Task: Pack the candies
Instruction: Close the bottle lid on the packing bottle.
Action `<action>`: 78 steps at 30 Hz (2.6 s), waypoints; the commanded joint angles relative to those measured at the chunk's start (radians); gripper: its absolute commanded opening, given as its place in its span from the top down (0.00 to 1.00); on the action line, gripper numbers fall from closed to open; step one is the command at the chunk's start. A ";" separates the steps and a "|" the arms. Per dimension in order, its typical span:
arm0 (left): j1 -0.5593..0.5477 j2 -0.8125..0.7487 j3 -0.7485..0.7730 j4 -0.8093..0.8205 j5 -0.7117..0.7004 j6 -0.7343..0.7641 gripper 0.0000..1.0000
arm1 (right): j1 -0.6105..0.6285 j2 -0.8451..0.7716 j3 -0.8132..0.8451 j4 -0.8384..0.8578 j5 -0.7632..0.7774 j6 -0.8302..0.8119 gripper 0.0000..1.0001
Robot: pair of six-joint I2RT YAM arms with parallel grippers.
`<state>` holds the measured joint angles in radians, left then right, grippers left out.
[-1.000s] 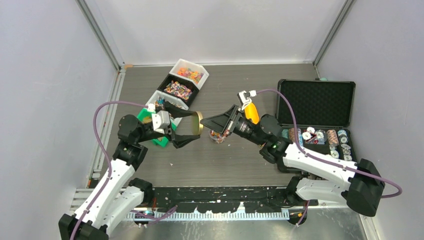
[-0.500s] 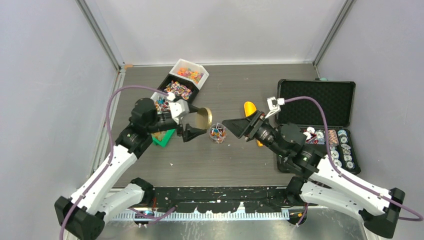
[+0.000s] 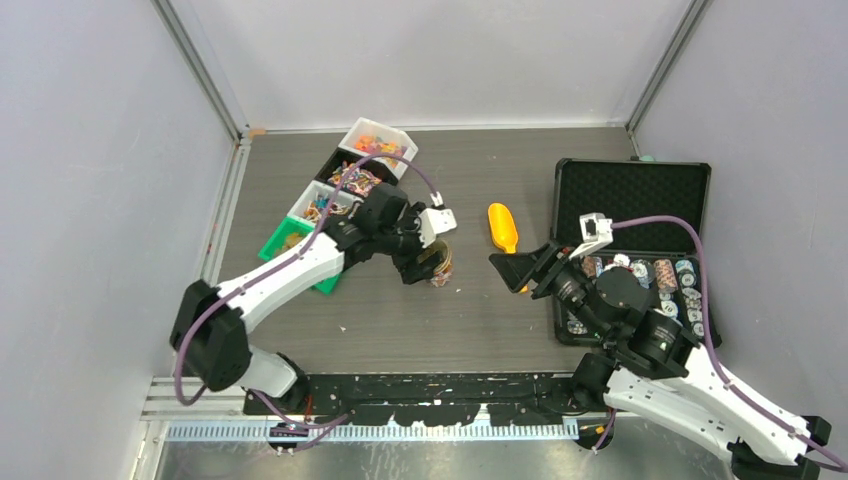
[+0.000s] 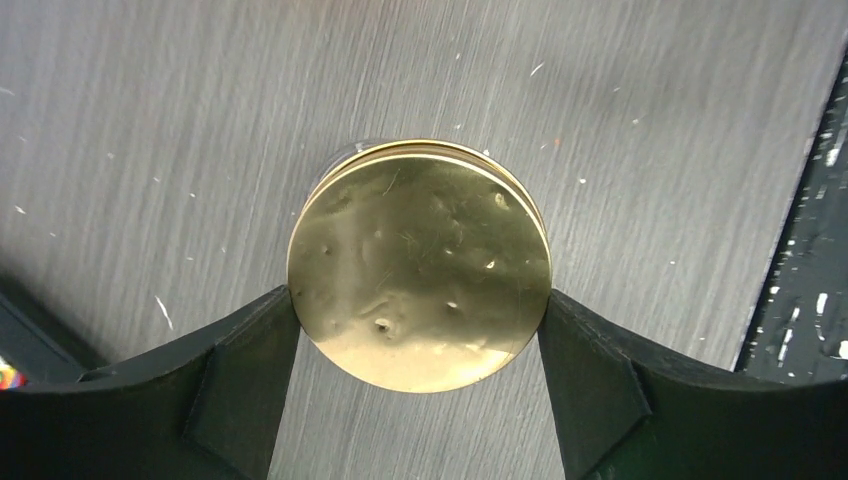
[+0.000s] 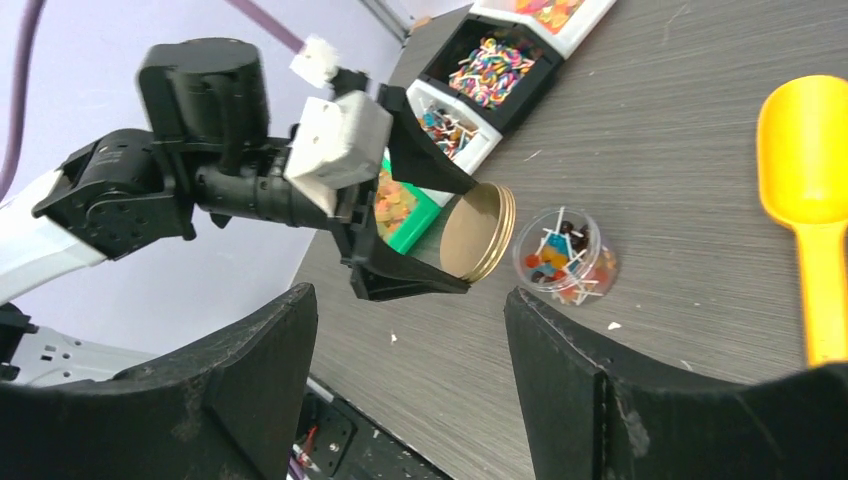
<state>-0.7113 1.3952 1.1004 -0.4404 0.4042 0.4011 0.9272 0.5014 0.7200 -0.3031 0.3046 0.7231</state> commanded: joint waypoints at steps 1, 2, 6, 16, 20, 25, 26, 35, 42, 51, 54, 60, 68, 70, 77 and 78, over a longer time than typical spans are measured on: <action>-0.027 0.096 0.089 -0.078 -0.100 0.036 0.25 | 0.001 -0.038 0.041 -0.047 0.075 -0.053 0.26; -0.032 0.120 0.104 -0.083 -0.110 0.034 0.24 | 0.000 -0.043 0.043 -0.047 0.078 -0.061 0.26; -0.050 0.220 0.172 -0.125 -0.167 0.041 0.25 | 0.000 -0.062 0.053 -0.063 0.093 -0.087 0.26; -0.060 0.371 0.288 -0.186 -0.178 0.045 0.25 | 0.002 -0.104 0.047 -0.090 0.129 -0.104 0.26; -0.060 0.401 0.303 -0.200 -0.163 0.042 0.24 | 0.001 -0.112 0.049 -0.091 0.129 -0.120 0.26; -0.060 0.427 0.314 -0.210 -0.174 0.040 0.22 | 0.001 -0.118 0.052 -0.089 0.133 -0.128 0.26; -0.060 0.431 0.316 -0.212 -0.177 0.040 0.21 | 0.002 -0.117 0.053 -0.089 0.133 -0.129 0.26; -0.063 0.421 0.321 -0.234 -0.187 0.025 0.00 | 0.001 -0.114 0.046 -0.093 0.131 -0.130 0.25; -0.063 0.351 0.322 -0.215 -0.157 -0.041 0.00 | 0.001 -0.100 0.039 -0.092 0.123 -0.115 0.24; -0.063 0.152 0.211 -0.064 -0.211 -0.161 0.00 | 0.001 -0.048 0.003 -0.060 0.155 -0.020 0.23; -0.062 0.076 0.153 0.032 -0.369 -0.260 0.00 | 0.000 -0.008 0.002 -0.056 0.185 0.040 0.23; 0.022 0.014 0.186 -0.049 -0.593 -0.588 0.00 | 0.000 0.118 0.001 0.015 0.166 0.095 0.27; 0.262 -0.001 0.030 0.106 -0.034 -0.837 0.19 | -0.012 0.362 0.038 0.109 0.106 0.045 0.32; 0.263 0.016 0.006 0.117 -0.015 -0.852 0.24 | -0.037 0.423 0.049 0.129 0.072 0.035 0.38; 0.263 0.102 -0.065 0.190 0.032 -0.898 0.37 | -0.175 0.650 0.025 0.291 -0.162 0.072 0.56; 0.263 0.114 -0.078 0.215 0.048 -0.908 0.38 | -0.185 0.683 0.027 0.298 -0.182 0.072 0.56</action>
<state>-0.4488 1.4712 1.0618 -0.3580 0.3580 -0.4461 0.7841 1.0981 0.7258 -0.1390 0.2478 0.7719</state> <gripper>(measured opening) 0.646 0.451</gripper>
